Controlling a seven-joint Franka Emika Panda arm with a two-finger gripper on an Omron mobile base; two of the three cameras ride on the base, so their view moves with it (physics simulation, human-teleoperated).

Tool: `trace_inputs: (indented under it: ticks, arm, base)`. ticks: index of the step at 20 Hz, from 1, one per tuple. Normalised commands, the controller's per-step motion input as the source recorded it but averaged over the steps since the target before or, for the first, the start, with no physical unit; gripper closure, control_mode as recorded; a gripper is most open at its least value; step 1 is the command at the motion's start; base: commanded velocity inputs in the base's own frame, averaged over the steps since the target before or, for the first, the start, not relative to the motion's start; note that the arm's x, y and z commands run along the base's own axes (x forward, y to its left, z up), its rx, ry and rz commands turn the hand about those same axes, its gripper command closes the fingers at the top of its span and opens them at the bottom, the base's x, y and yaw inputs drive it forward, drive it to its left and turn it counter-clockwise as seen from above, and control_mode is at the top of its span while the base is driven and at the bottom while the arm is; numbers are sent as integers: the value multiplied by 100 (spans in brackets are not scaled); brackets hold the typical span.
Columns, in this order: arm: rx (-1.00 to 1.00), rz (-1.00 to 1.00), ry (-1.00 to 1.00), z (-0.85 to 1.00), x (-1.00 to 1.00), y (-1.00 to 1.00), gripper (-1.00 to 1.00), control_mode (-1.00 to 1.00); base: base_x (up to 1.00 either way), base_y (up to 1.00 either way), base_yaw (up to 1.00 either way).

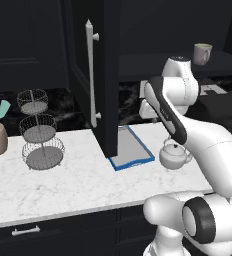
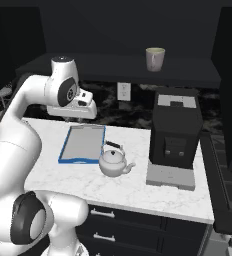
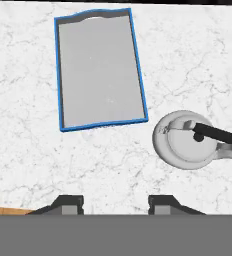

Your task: Pick the kettle from the counter and place it on the tray. Then pick the mug from the cabinet and place it on the tray. Then close the cabinet doors.

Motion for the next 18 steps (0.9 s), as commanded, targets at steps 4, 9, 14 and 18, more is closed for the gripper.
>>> trace_inputs:
  ticks: [4,9,14,18]
  arm:
    - [0,0,0,-6,-12,-4,-100,-100]
    - [-3,4,-8,-32,-47,-27,-100,-100]
    - [-8,2,-5,-34,-37,-31,-100,-100]
    - [-7,9,0,-32,-8,-36,-100,-100]
  base:
    - [0,0,0]
    - [0,0,0]
    - [0,0,0]
    - [0,0,0]
